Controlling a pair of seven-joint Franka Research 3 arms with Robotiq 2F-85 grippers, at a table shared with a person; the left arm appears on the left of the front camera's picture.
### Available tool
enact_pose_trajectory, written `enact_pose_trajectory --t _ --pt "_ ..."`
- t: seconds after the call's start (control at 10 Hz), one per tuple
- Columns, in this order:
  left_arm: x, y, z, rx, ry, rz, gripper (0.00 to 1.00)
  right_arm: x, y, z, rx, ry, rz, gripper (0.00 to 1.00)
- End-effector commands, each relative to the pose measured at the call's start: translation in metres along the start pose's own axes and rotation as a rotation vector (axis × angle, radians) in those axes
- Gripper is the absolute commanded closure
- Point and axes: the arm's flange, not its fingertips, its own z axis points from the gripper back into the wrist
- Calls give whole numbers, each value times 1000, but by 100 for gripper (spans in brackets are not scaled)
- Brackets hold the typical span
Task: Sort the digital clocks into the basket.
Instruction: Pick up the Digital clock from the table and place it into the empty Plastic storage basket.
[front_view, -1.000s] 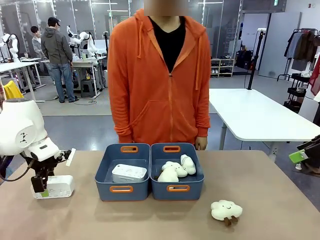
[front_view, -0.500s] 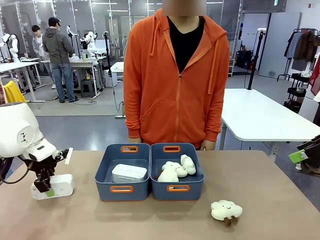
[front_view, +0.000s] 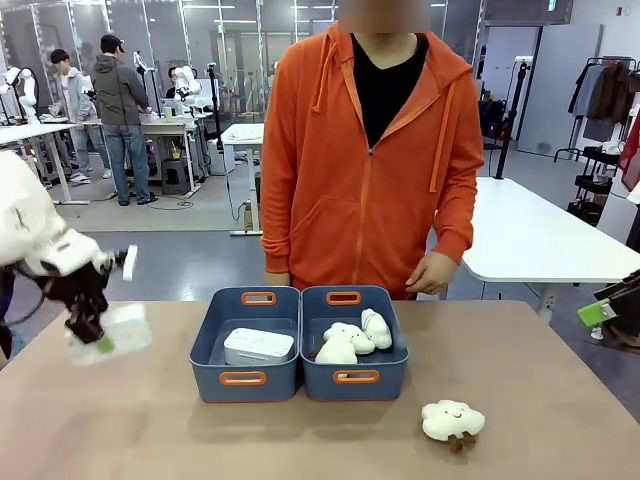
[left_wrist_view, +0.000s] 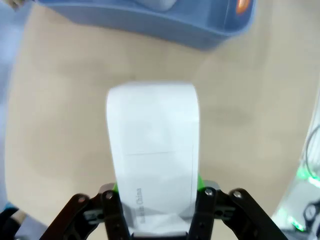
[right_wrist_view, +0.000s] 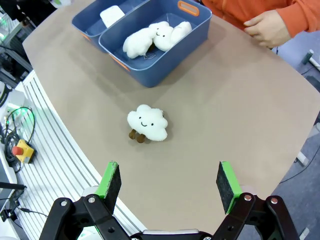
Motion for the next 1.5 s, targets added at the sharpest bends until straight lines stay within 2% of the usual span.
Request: enact_pose_trajectory --t 0.0,0.2,0.4,0.6,0.8,1.0,1.1,1.2,1.3,1.4 --pt "60 -19 19 -8 -127 89 100 -2 -2 -2 -3 -6 18 4" --pt "123 -34 4 39 -180 162 100 -2 -2 -2 -3 -6 18 4" --pt "169 -47 -35 134 -198 298 100 -2 -2 -2 -3 -6 18 4" --pt "187 -53 -76 139 -168 305 100 -2 -2 -2 -3 -6 18 4" --pt "190 -48 -91 165 -136 332 100 -2 -2 -2 -3 -6 18 4" --pt "186 -44 -96 118 -117 340 100 -2 -2 -2 -3 -6 18 4" --pt "183 -43 -94 104 -130 319 23 -2 -2 -2 -3 -6 18 4" --pt "181 -41 -90 97 -130 311 23 -2 -2 -2 -3 -6 18 4" --pt "179 -40 -85 94 -134 312 0 -2 -2 -2 -3 -6 18 4" --pt "175 -38 -79 84 -134 319 24 -2 -2 -2 -3 -6 18 4"
